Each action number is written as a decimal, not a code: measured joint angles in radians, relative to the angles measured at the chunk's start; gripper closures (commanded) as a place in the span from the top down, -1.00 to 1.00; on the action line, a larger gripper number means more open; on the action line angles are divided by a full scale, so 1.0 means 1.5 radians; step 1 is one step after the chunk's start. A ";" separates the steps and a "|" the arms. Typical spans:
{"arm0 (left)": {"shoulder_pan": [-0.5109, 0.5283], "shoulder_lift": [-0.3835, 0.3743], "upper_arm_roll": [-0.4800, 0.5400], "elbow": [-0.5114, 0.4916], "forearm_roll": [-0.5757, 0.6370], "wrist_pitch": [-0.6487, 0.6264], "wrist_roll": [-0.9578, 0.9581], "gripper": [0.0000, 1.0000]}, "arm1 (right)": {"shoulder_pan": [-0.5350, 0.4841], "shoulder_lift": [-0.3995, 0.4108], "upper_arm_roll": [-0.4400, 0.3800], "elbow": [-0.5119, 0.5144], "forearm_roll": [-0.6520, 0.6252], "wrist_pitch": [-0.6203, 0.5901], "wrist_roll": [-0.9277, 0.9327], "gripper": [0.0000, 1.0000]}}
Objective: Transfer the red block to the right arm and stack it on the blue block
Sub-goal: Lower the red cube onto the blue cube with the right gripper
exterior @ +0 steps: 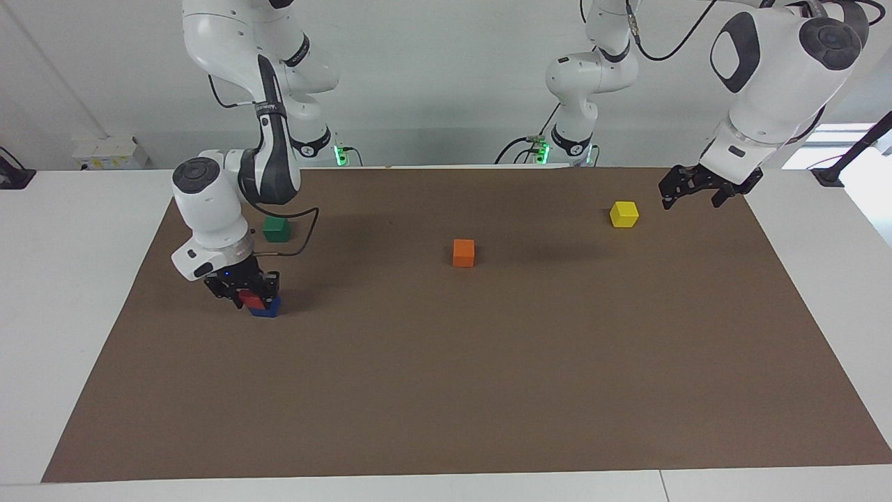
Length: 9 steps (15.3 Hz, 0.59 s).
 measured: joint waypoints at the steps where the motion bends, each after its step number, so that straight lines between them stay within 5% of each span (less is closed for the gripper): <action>1: 0.000 0.000 0.000 0.000 0.000 0.000 0.000 1.00 | -0.001 0.000 0.000 0.000 0.000 0.000 -0.001 -1.00; 7: 0.000 0.000 0.000 0.000 0.000 0.000 0.000 1.00 | -0.002 0.000 0.000 0.000 0.000 0.000 -0.001 -1.00; 9: 0.000 0.000 0.000 0.000 0.000 0.000 0.000 1.00 | -0.002 0.000 0.000 0.000 0.000 0.000 -0.001 0.25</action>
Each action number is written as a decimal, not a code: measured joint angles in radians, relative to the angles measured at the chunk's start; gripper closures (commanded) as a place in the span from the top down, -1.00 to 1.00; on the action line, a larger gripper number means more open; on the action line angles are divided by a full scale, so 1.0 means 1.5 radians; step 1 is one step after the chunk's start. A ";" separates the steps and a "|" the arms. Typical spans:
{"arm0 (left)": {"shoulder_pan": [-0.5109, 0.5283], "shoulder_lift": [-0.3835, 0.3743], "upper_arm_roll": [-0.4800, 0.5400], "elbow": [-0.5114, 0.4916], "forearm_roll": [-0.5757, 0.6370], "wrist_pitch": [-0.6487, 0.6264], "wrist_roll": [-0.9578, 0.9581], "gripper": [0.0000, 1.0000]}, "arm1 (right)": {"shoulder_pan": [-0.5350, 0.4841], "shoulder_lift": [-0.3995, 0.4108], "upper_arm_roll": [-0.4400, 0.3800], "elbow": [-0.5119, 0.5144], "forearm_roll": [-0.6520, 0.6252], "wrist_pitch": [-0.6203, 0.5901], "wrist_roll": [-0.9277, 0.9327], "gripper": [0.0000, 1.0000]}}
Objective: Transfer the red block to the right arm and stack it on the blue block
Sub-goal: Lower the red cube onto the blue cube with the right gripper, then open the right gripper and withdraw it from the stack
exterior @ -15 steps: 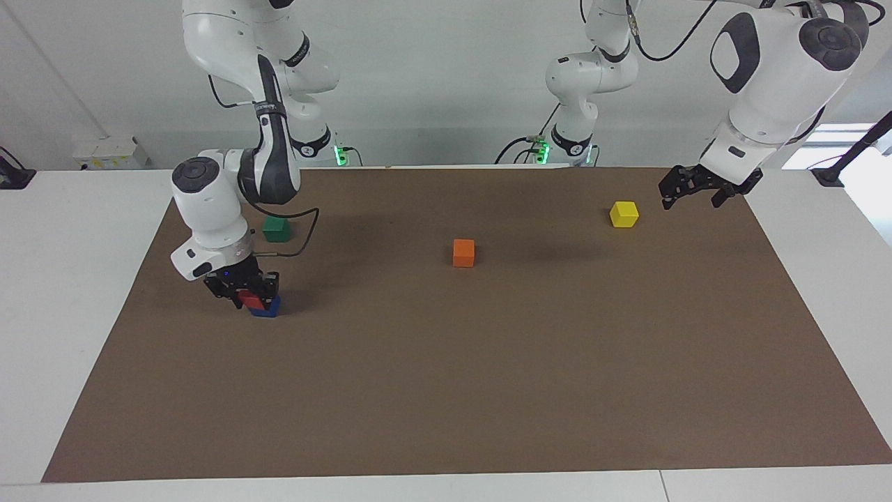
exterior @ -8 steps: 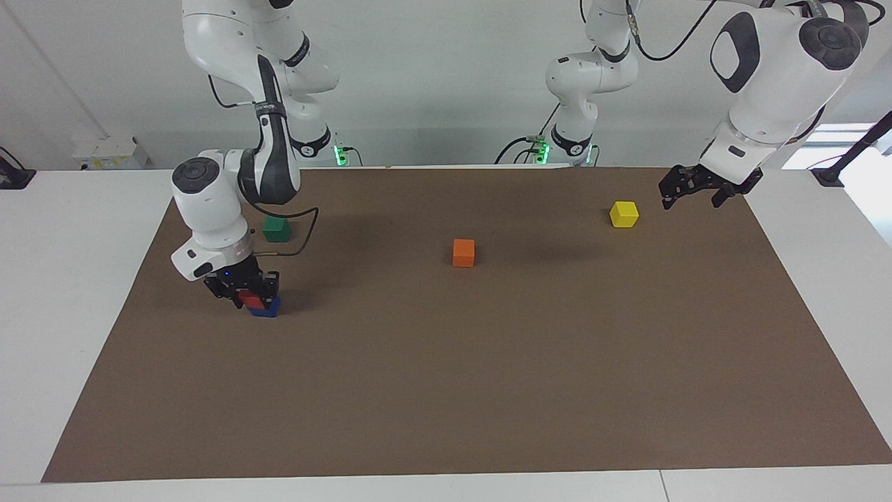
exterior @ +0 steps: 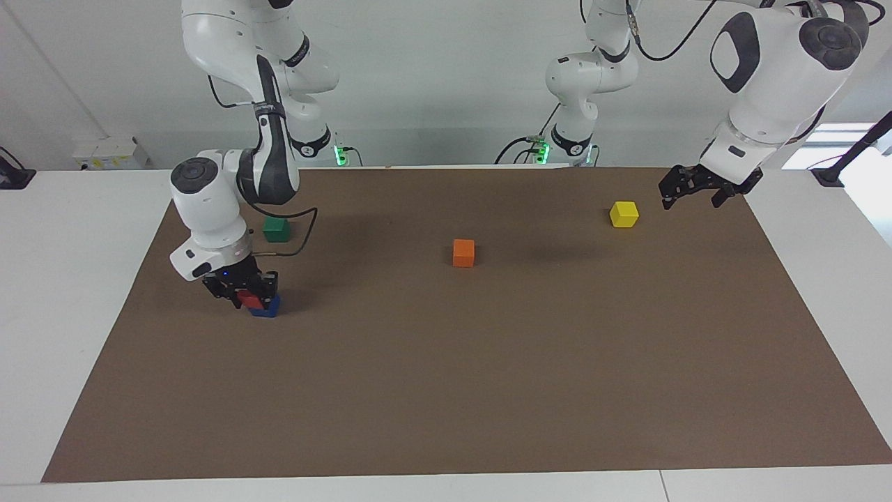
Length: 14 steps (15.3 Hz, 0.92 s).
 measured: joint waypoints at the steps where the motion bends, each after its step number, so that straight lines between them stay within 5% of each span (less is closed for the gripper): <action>1: 0.000 0.000 0.000 0.000 0.000 0.000 0.000 1.00 | 0.000 0.000 0.000 0.000 0.000 0.000 0.000 0.91; 10: 0.000 0.000 0.000 0.000 0.000 0.000 0.000 1.00 | 0.001 0.000 0.001 0.004 0.000 -0.003 0.000 1.00; 14: 0.000 0.000 0.000 0.000 0.000 0.000 0.000 1.00 | 0.002 -0.007 0.003 0.055 0.000 -0.079 0.000 1.00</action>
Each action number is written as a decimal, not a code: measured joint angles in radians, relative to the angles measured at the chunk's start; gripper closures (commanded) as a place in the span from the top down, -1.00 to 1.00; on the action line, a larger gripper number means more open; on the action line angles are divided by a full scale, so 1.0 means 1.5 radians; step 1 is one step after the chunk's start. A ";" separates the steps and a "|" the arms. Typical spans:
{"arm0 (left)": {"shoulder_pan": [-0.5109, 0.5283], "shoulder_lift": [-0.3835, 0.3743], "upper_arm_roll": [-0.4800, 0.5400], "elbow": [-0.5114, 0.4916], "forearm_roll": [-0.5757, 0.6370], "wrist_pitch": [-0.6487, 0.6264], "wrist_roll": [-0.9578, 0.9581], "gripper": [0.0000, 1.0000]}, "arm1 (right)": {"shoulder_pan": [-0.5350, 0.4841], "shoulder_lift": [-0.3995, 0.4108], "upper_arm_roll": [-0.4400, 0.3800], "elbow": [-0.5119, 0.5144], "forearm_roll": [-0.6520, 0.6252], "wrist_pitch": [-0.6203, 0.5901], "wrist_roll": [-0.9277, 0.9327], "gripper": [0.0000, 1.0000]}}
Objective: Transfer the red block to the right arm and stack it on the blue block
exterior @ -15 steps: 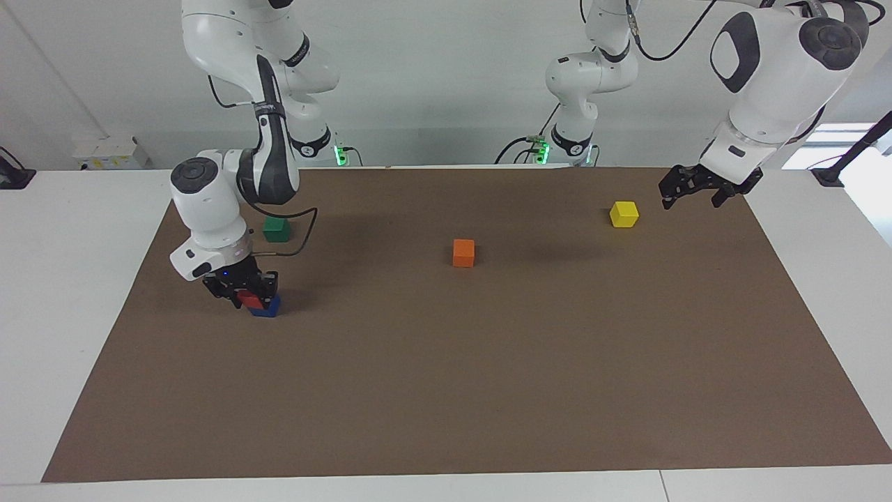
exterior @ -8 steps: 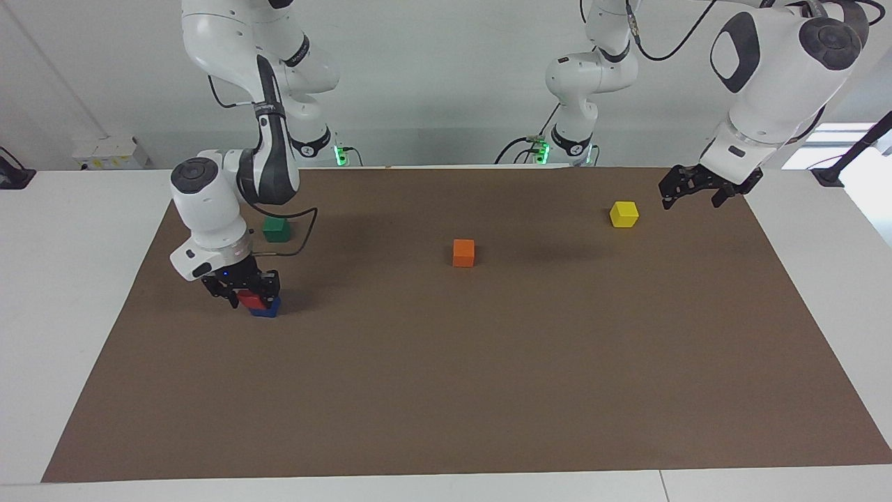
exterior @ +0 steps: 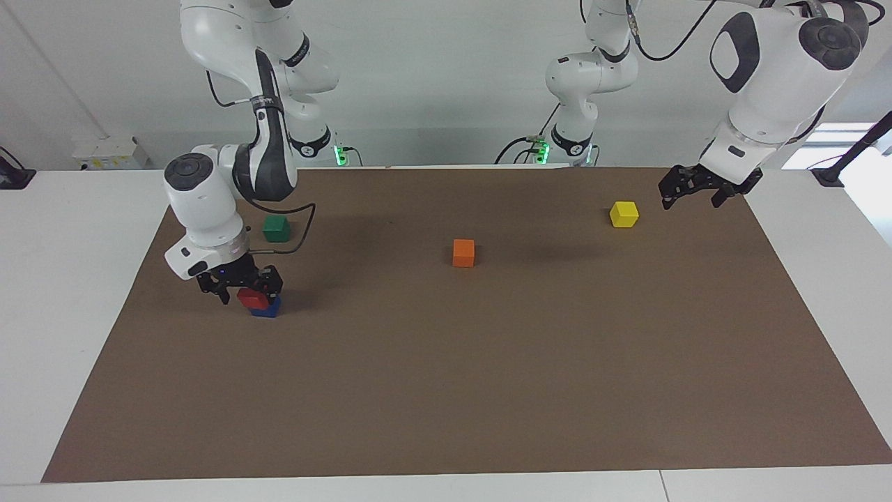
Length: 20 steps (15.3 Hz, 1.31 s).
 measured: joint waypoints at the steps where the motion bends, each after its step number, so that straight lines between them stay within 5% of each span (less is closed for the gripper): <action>1: 0.000 0.000 0.000 0.000 0.000 0.000 0.000 1.00 | 0.000 -0.004 0.001 0.016 0.000 -0.024 0.000 1.00; 14: -0.029 0.000 -0.004 0.000 -0.020 0.014 0.000 1.00 | 0.001 -0.159 0.017 0.151 0.039 -0.376 0.000 1.00; 20: -0.031 -0.003 -0.001 0.000 -0.020 0.017 0.000 1.00 | -0.001 -0.179 0.012 0.176 0.041 -0.421 0.000 1.00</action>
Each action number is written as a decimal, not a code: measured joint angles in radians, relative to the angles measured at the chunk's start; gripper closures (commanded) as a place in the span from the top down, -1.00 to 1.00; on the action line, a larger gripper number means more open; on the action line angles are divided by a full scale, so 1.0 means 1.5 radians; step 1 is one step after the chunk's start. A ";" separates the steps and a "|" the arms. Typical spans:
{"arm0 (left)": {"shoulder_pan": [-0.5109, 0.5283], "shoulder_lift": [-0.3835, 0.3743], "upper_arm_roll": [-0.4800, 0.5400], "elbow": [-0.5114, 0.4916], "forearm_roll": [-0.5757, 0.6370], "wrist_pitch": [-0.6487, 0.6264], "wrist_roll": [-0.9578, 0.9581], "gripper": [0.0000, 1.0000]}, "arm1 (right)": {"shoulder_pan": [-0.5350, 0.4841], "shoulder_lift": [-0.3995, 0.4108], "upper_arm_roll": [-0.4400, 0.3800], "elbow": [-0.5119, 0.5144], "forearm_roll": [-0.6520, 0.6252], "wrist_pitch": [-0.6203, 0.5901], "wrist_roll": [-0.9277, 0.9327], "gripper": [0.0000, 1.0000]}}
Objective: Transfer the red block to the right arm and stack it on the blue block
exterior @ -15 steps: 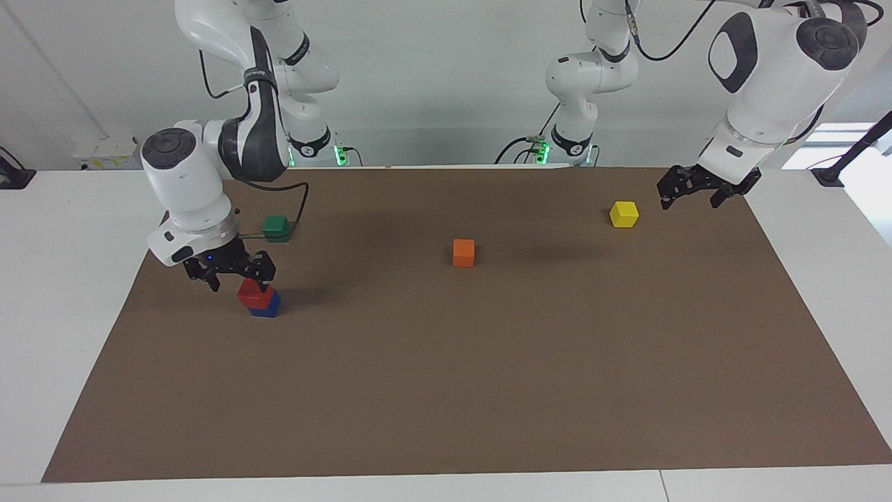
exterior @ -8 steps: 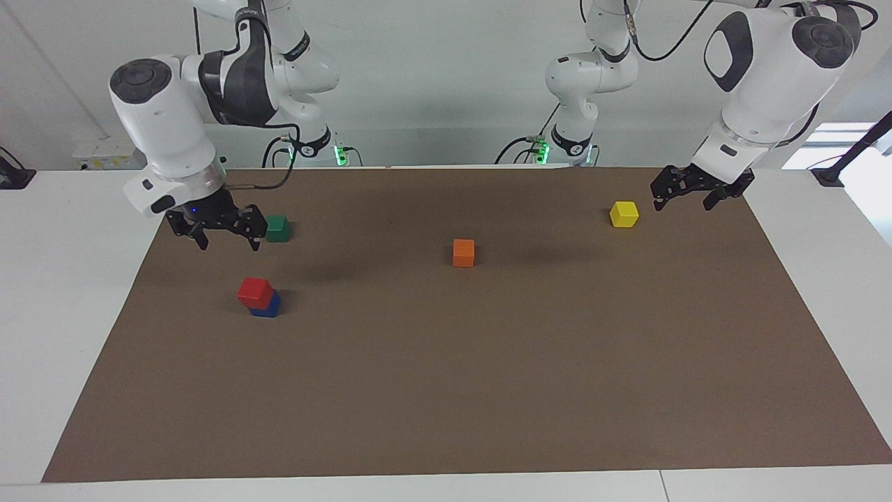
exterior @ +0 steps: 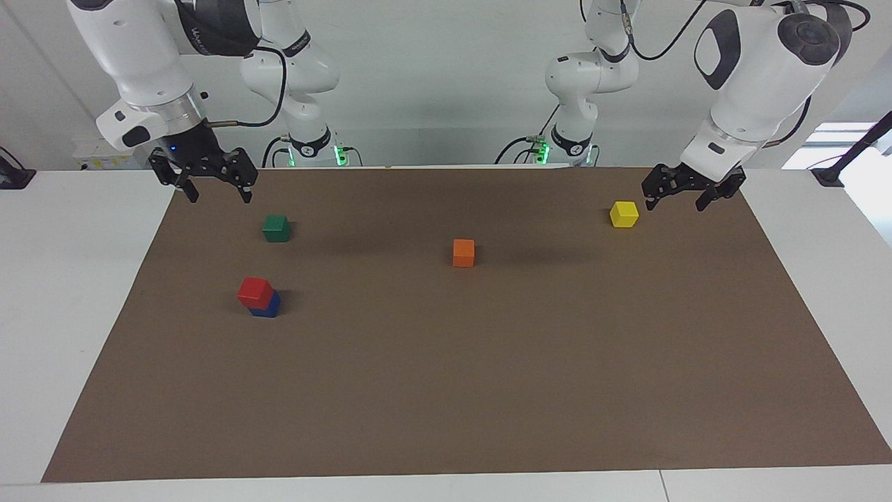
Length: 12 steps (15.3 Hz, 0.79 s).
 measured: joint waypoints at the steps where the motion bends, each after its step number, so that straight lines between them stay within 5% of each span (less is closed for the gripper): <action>1: 0.000 0.000 0.000 0.000 0.000 0.000 0.000 1.00 | 0.000 0.001 -0.001 0.000 0.000 -0.012 0.000 1.00; 12: 0.001 -0.001 0.002 0.000 0.000 0.000 0.000 1.00 | -0.017 0.005 -0.002 0.011 -0.003 -0.029 -0.002 1.00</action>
